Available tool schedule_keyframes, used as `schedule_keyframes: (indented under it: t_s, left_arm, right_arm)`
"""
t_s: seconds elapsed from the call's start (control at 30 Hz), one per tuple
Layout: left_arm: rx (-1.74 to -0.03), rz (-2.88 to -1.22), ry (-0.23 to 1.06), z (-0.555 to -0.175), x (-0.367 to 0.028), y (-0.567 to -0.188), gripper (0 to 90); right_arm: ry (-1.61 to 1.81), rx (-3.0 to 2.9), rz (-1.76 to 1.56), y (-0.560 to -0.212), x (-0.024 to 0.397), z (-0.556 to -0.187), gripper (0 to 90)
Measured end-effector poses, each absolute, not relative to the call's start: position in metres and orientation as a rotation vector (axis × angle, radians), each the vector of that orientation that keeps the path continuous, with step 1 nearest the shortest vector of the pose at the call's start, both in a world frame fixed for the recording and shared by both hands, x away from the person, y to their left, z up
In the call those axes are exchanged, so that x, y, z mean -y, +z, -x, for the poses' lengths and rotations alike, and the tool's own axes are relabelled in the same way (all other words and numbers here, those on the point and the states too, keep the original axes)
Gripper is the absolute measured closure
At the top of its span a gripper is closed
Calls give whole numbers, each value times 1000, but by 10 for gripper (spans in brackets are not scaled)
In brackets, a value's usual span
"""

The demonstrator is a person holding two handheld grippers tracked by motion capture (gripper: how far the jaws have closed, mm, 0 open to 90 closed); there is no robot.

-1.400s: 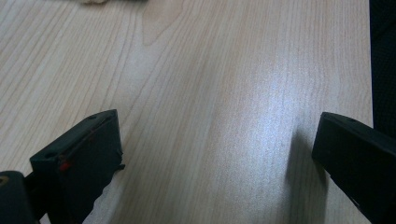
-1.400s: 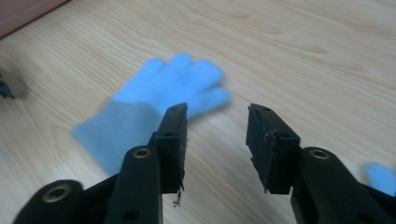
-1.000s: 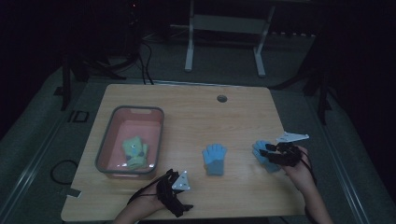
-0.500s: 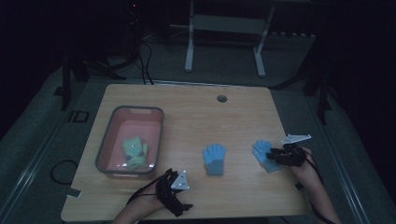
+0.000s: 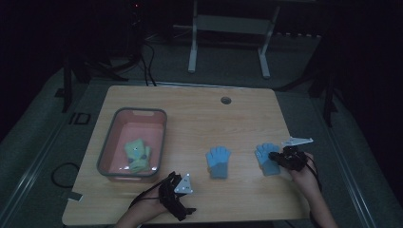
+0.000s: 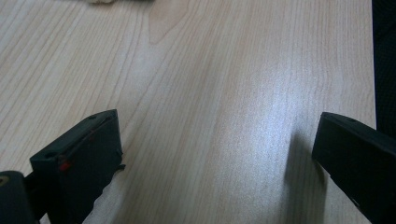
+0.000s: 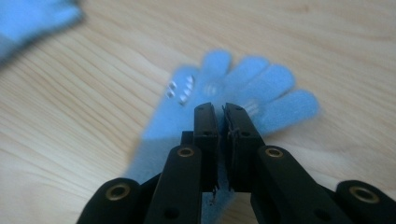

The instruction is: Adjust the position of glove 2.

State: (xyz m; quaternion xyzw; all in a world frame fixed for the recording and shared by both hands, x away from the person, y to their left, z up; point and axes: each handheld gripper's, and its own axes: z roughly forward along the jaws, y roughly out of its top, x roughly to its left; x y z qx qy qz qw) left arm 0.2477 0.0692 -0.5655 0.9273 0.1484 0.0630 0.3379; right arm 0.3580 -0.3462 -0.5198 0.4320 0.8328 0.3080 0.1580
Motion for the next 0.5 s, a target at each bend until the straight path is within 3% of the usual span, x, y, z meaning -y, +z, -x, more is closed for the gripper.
schedule_keyframes:
  t_s: [0.5]
  left_arm:
    - [-379, -2416, 167, -247, -69, -565, 19]
  right_arm:
    - [1096, -2228, -1252, -454, 287, -330, 846]
